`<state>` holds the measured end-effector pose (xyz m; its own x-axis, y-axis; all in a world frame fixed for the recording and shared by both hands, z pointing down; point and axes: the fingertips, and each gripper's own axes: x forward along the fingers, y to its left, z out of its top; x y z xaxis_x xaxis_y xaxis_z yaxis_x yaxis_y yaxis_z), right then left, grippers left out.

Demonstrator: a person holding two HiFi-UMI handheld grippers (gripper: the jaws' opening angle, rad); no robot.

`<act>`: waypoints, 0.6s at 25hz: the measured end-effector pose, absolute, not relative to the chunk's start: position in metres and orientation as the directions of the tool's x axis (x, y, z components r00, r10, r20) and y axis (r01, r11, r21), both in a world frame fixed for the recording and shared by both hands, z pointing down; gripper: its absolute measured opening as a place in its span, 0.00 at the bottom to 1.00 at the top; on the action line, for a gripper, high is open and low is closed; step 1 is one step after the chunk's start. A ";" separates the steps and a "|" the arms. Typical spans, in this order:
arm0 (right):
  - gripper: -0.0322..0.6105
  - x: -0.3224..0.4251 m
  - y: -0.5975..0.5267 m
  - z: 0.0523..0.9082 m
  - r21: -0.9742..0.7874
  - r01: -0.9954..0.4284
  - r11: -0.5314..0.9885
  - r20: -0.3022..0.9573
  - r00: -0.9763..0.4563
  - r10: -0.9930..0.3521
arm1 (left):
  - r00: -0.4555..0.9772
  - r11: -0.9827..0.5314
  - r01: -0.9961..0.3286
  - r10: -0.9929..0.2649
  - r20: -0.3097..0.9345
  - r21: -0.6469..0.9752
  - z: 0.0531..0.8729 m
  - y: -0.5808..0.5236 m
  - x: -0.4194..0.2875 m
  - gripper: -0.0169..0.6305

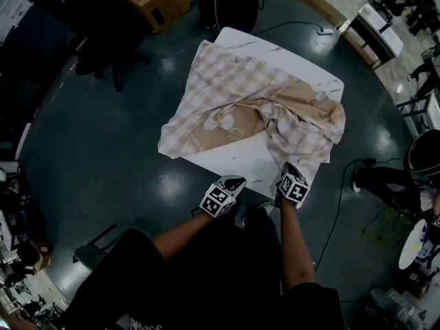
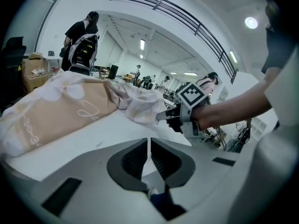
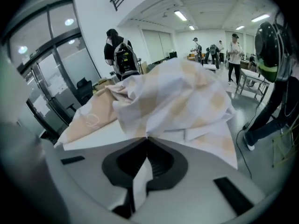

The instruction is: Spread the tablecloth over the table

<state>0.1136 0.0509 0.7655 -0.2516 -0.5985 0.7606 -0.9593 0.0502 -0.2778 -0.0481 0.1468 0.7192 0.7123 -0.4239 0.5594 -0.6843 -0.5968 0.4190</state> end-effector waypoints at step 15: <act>0.08 0.263 0.182 0.621 -0.257 -0.959 0.118 0.486 -0.234 -0.842 | 0.676 -0.618 -0.713 -0.479 0.560 0.333 0.701 0.216 0.030 0.08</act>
